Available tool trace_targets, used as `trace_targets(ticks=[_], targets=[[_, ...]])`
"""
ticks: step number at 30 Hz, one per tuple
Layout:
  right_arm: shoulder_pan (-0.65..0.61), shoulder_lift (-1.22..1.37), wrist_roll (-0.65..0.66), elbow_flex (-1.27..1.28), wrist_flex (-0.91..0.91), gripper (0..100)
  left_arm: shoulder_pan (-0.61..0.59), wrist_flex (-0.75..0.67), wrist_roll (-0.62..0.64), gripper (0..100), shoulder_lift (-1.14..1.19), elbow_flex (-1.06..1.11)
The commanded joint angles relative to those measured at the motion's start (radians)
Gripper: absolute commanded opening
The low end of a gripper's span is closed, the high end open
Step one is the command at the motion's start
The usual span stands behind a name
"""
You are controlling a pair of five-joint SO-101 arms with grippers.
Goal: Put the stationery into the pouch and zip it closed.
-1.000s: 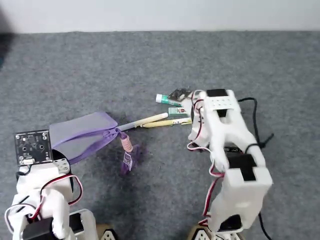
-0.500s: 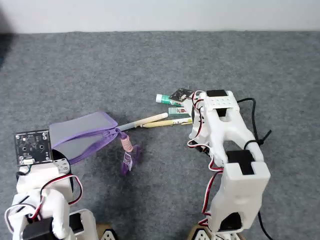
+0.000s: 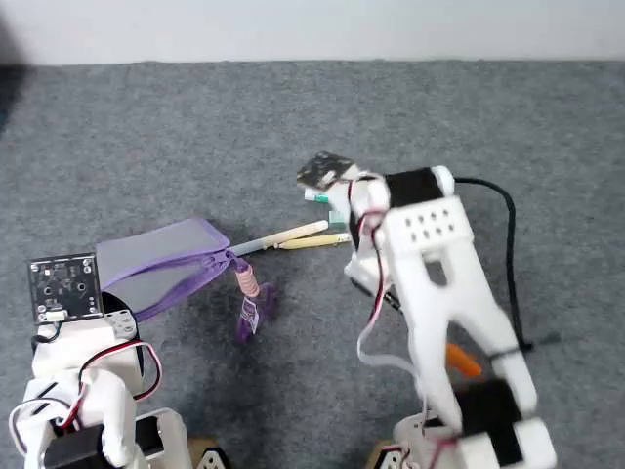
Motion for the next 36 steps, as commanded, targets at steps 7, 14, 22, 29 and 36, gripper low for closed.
trace_targets(ticks=[7,14,22,29,36], targets=[[-0.208,-0.43,-0.218,-0.02,0.044,0.8,-0.006,0.003,0.183,1,0.012,-0.012],[-0.292,-0.501,-0.397,-0.021,-0.01,0.9,-0.002,0.003,0.255,1,0.015,-0.005],[-0.294,-0.492,-0.407,-0.106,-0.157,0.8,-0.003,0.002,0.295,1,0.015,-0.01],[-0.524,-0.558,-0.52,-0.109,-0.263,0.8,-0.006,0.002,0.348,1,0.015,-0.01],[-0.613,-0.727,-0.644,0.006,-0.484,0.8,-0.006,-0.003,0.374,1,0.015,-0.005]])
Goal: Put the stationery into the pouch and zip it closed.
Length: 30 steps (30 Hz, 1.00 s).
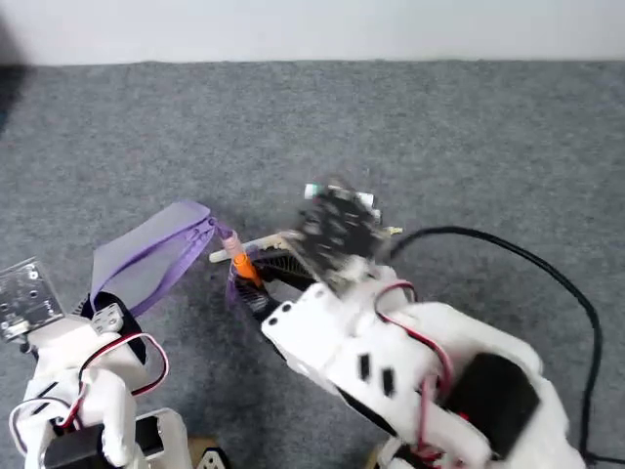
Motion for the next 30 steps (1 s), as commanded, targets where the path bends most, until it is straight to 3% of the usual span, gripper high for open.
trace_targets(ticks=[1,13,21,30], targets=[[-0.024,-0.084,-0.021,0.068,-0.163,0.8,-0.005,-0.003,0.017,1,0.015,-0.004],[-0.07,-0.188,0.11,0.454,-0.934,0.8,-0.003,-0.005,0.017,1,0.015,-0.002],[-0.096,-0.176,0.181,0.66,-1.187,0.8,-0.003,-0.005,0.017,1,0.015,-0.002],[-0.094,-0.018,0.175,0.681,-1.362,0.8,-0.005,0.002,0.017,1,0.015,0.015]])
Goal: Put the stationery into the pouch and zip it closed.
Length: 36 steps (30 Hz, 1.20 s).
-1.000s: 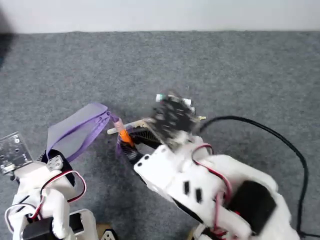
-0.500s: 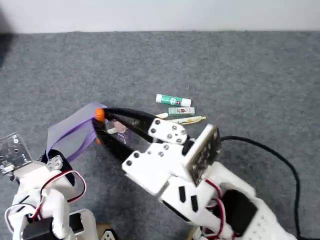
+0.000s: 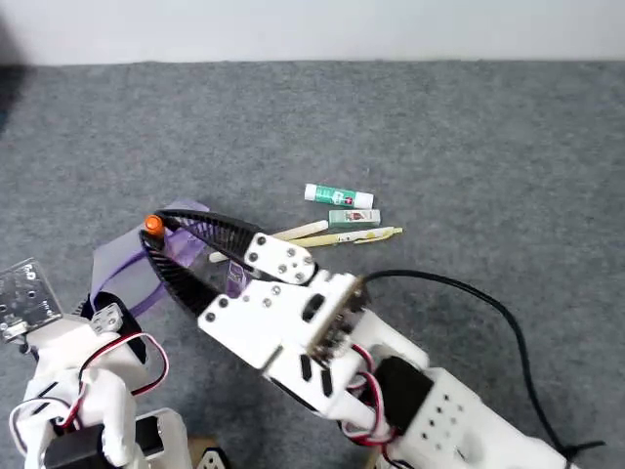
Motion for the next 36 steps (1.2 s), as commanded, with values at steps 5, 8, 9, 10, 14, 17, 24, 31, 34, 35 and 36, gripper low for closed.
trace_targets(ticks=[5,8,9,10,14,17,24,31,34,35,36], targets=[[-0.012,0.071,0.011,0.041,-0.051,0.8,-0.006,-0.005,0.009,1,0.014,0.015],[-0.012,0.071,0.012,0.086,-0.047,0.9,-0.006,-0.005,0.009,1,0.014,0.015],[-0.012,0.071,0.012,0.098,-0.047,0.9,-0.006,-0.005,0.009,1,0.014,0.015],[-0.012,0.071,0.012,0.109,-0.047,0.9,-0.006,-0.005,0.009,1,0.014,0.015],[-0.012,0.071,0.014,0.106,0.002,1.0,-0.006,-0.005,0.009,1,0.014,0.015],[-0.012,0.039,0.011,0.08,0.084,7.1,-0.006,-0.005,0.009,1,0.014,0.015],[-0.008,-0.064,0.009,0.072,0.289,24.0,-0.006,-0.005,0.009,1,0.014,0.015],[0.166,-0.151,-0.068,0.026,0.472,14.2,-0.005,-0.005,0.009,1,0.009,0.015],[0.302,-0.122,-0.092,-0.005,0.576,11.1,-0.005,-0.005,0.009,1,0.009,0.015],[0.34,-0.102,-0.091,-0.012,0.61,11.2,-0.005,-0.005,0.009,1,0.009,0.015],[0.377,-0.081,-0.091,-0.021,0.644,11.1,-0.005,-0.003,0.009,1,0.009,0.015]])
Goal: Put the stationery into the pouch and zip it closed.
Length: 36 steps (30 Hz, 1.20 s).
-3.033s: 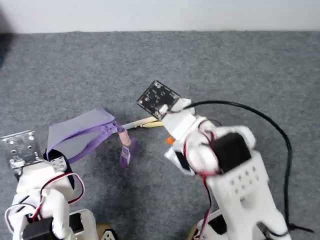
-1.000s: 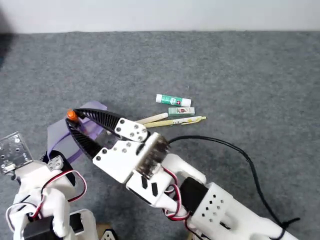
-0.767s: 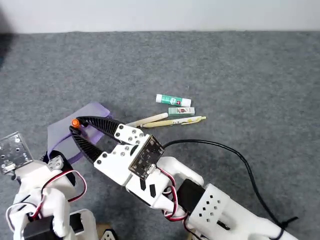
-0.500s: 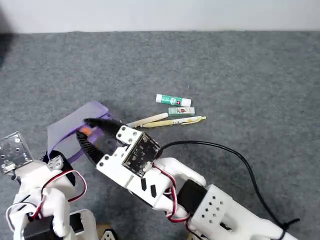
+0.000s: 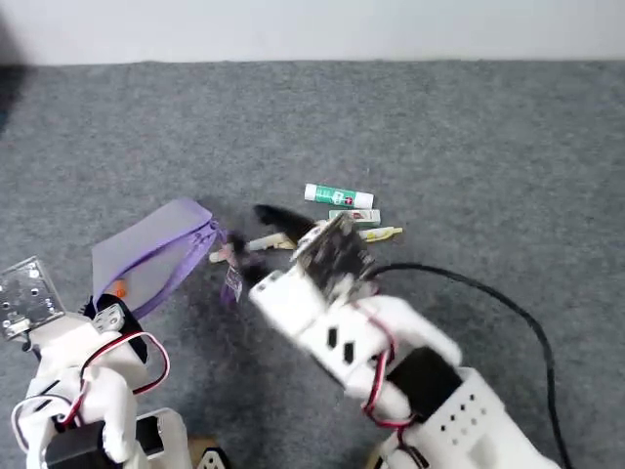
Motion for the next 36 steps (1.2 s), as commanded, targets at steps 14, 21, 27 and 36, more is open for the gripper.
trace_targets(ticks=[14,21,27,36], targets=[[0.384,0.624,0.334,-0.304,0.453,11.2,-0.005,0.002,0.006,1,0.008,-0.005],[0.381,0.866,0.48,-0.462,0.481,11.2,-0.003,0.002,0.005,1,0.008,-0.002],[0.332,1.053,0.549,-0.651,0.489,15.8,-0.006,0.002,0.005,1,0.008,-0.002],[0.248,1.241,0.612,-0.767,0.479,25.5,-0.008,0.003,0.008,1,0.008,-0.001]])
